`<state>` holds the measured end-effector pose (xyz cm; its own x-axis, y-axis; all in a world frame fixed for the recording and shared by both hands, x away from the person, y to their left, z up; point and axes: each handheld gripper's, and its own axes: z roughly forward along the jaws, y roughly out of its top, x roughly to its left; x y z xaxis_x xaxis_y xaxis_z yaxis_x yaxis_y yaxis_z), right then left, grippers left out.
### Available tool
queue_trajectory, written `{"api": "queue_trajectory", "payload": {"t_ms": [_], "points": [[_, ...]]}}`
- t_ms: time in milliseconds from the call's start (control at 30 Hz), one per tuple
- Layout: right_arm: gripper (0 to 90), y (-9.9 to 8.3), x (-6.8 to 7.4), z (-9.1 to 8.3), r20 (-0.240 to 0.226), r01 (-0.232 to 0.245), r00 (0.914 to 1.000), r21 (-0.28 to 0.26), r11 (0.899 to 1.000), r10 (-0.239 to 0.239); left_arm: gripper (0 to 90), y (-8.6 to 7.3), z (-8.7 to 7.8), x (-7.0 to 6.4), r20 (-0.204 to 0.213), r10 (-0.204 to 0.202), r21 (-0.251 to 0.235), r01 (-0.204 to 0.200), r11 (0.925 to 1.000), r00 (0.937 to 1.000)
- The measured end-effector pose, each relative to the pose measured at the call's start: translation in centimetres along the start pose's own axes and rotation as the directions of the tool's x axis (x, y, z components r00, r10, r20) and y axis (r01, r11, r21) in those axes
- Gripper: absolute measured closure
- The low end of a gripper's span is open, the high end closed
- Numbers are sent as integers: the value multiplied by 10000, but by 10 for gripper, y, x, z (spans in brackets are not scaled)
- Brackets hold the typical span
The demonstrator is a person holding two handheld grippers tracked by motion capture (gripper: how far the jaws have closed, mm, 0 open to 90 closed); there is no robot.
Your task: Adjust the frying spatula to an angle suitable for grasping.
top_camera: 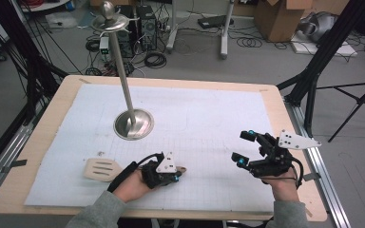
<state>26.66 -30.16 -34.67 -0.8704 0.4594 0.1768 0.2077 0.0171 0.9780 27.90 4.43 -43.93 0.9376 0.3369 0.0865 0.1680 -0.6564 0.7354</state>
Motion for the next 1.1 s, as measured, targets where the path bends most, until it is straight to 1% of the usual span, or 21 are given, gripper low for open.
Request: {"api": "queue_trajectory", "payload": {"t_ms": [267, 367, 433, 467, 533, 633, 867, 900, 933, 1100], "points": [[119, 0, 0, -1, 5, -66, 10000, 7, 10000, 66, 897, 2, 3, 9, -298, -93, 7, 93, 10000, 9995], [119, 0, 0, -1, 14, 10, 10000, -32, 10000, -10, 897, 2, 4, 13, -552, -163, 8, 163, 9999, 9983], [119, 0, 0, -2, -12, -33, 10000, -21, 10000, 33, 897, 2, 5, 14, -846, -244, 43, 248, 9997, 9961], [119, 0, 0, -2, -11, -43, 10000, -27, 10000, 43, 898, 2, 5, 15, -884, -326, 44, 331, 9994, 9956], [119, 0, 0, -2, 4, 37, 10000, -62, 10000, -37, 897, 2, 5, 17, -1046, -339, 75, 349, 9994, 9939], [119, -1, 0, -3, 29, 4, 10000, -65, 10000, -4, 898, 1, 5, 20, -1146, -321, 90, 334, 9994, 9929], [119, -2, 0, -5, 29, -49, 10000, -61, 10000, 49, 898, -3, 2, 29, -1438, -453, 121, 475, 9988, 9886], [119, -1, 0, -5, 23, -60, 10000, -64, 10000, 60, 897, -4, 1, 31, -1499, -548, 117, 571, 9983, 9872], [119, -1, 0, -4, 1, -46, 10000, -119, 9999, 46, 897, -4, 0, 32, -1540, -550, 144, 579, 9982, 9865], [122, 0, 1, -4, -21, -4, 10000, -137, 9999, 3, 897, -11, -5, 40, -1774, -826, 101, 857, 9963, 9807]]}}
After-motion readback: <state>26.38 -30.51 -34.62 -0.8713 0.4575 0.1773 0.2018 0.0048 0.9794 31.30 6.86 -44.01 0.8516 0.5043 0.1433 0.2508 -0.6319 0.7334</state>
